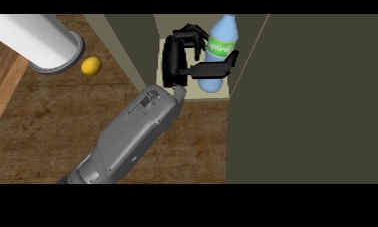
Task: Pick up the bottled water, place it into the cabinet and close the cabinet
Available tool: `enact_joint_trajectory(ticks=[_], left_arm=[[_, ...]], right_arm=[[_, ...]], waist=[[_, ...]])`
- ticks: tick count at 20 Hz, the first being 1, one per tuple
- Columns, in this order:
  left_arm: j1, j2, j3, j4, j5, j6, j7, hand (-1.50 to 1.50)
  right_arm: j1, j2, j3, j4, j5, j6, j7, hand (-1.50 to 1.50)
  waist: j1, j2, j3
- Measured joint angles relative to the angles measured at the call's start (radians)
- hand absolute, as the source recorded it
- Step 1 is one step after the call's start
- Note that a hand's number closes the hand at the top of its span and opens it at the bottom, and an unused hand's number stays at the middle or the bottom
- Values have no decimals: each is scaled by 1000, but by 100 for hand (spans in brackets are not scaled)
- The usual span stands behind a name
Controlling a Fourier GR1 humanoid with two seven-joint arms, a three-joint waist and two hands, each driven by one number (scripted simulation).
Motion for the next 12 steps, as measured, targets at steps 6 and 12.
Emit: enact_joint_trajectory(ticks=[6,12], left_arm=[[-44,-3,79,141,60,-41,-92,150],[-132,-3,109,323,66,-68,-168,150]], right_arm=[[-9,12,8,5,-12,15,5,-150],[-31,17,17,9,-19,29,10,-150]], waist=[[-7,2,0],[-15,5,0]])
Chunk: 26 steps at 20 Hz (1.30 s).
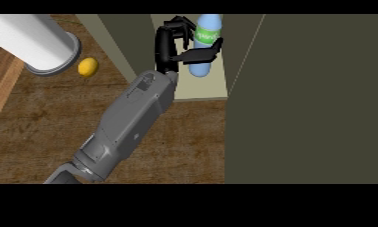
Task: Pick up the bottled water, place it into the cabinet and close the cabinet
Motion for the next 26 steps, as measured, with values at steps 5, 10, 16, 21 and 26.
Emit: enact_joint_trajectory(ticks=[5,10,16,21,26], left_arm=[[-87,5,-6,157,-47,-3,-1,-150],[-150,3,2,276,-76,-13,-10,-150],[-204,3,42,348,-64,-35,-20,-150],[-223,8,81,342,-50,-95,-64,-150],[-211,3,112,278,-12,-184,-99,-150]], right_arm=[[-19,-12,-2,-1,-9,-13,19,-150],[-33,-17,-14,4,-16,-10,21,-150],[-36,-22,-11,2,-25,-5,31,-150],[-39,-18,-11,2,-30,-6,32,-150],[-31,-7,-2,-1,-32,-7,30,-150]], waist=[[-4,4,0],[-8,5,0],[-12,6,0],[-3,3,0],[6,-3,-1]])
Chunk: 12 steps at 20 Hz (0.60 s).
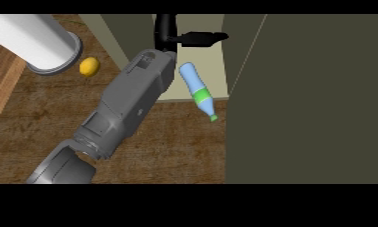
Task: Pick up the bottled water, place it into the cabinet and close the cabinet
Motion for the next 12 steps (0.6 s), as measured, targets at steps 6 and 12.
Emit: enact_joint_trajectory(ticks=[6,12], left_arm=[[70,-2,-53,-130,40,-56,30,-150],[197,-3,-144,-334,54,-43,89,-150]], right_arm=[[3,7,14,-4,-3,-1,14,-150],[-13,4,31,-6,-6,-20,43,-150]], waist=[[12,-8,0],[36,-15,0]])
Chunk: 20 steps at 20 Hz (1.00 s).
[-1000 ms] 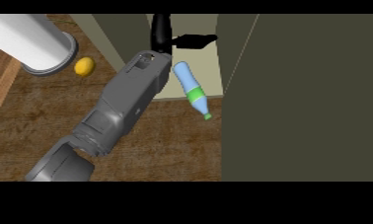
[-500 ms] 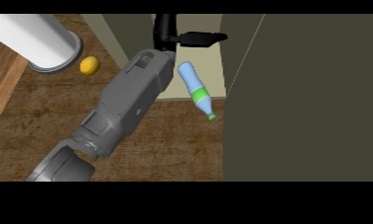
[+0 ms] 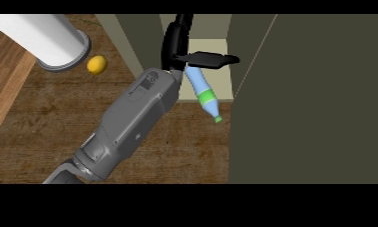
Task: Pick up the bottled water, place it into the cabinet and close the cabinet
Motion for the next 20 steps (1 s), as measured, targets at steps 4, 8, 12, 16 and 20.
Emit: enact_joint_trajectory(ticks=[4,8,12,16,20], left_arm=[[115,0,-62,-163,6,33,27,-150],[234,15,-119,-346,-17,61,69,-150],[385,43,-187,-528,-40,78,91,-150],[515,83,-231,-687,-61,98,112,-150],[634,136,-261,-814,-67,97,118,-150]], right_arm=[[-7,1,13,-2,0,-9,10,-150],[-24,-1,19,-2,0,-27,24,-150],[-32,3,38,-5,1,-47,39,-150],[-35,-4,57,-7,5,-32,41,-150],[-36,-48,131,-8,12,10,82,150]], waist=[[8,-2,0],[18,-3,0],[21,-3,0],[16,-2,0],[21,-1,-1]])
